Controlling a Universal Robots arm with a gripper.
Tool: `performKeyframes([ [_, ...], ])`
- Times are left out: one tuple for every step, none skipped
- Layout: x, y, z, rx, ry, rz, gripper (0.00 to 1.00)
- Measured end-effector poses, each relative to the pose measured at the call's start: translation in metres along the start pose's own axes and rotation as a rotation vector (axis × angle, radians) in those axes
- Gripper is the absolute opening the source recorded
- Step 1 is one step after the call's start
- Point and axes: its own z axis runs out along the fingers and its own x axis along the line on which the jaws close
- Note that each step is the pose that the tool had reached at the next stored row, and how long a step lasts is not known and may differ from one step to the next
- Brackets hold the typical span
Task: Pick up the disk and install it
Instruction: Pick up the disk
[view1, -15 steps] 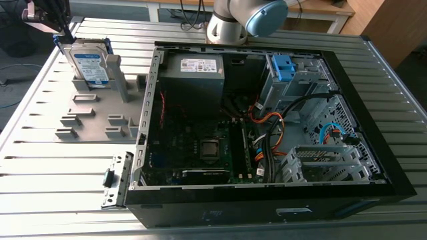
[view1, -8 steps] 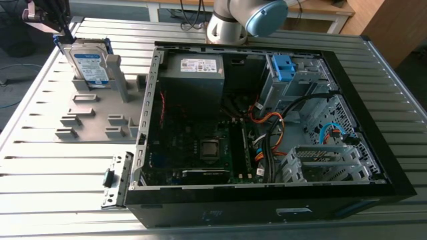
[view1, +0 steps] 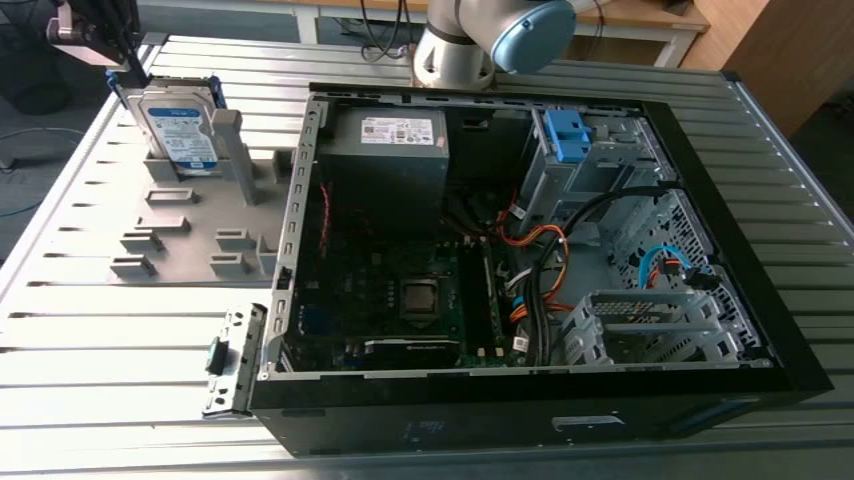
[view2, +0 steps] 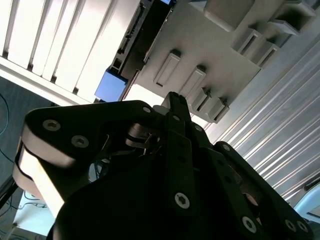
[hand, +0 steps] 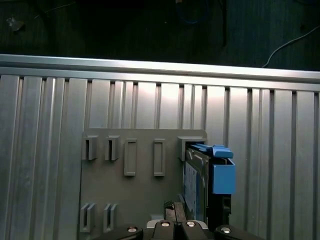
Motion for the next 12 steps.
performKeyframes([
  [-0.0001, 0.0, 0.0002, 0.0, 0.0, 0.003, 0.11],
  [-0.0001, 0.0001, 0.0004, 0.0002, -0.0003, 0.012, 0.11],
  [-0.0001, 0.0001, 0.0008, 0.0006, -0.0006, 0.027, 0.11],
  [-0.0001, 0.0001, 0.0012, 0.0011, -0.0011, 0.045, 0.11],
  [-0.0001, 0.0001, 0.0017, 0.0016, -0.0015, 0.065, 0.11],
  [-0.0001, 0.0001, 0.0021, 0.002, -0.0019, 0.083, 0.11],
  [-0.0001, 0.0001, 0.0026, 0.0025, -0.0023, 0.1, 0.11],
  [-0.0001, 0.0001, 0.0031, 0.003, -0.0027, 0.117, 0.11],
  [-0.0001, 0.0001, 0.0037, 0.0035, -0.0031, 0.133, 0.11],
  [-0.0001, 0.0001, 0.0043, 0.0037, -0.0034, 0.146, 0.11],
  [-0.0001, 0.0, 0.0052, 0.004, -0.0038, 0.159, 0.11],
  [-0.0006, -0.0001, 0.0053, 0.0038, -0.0038, 0.161, 0.11],
])
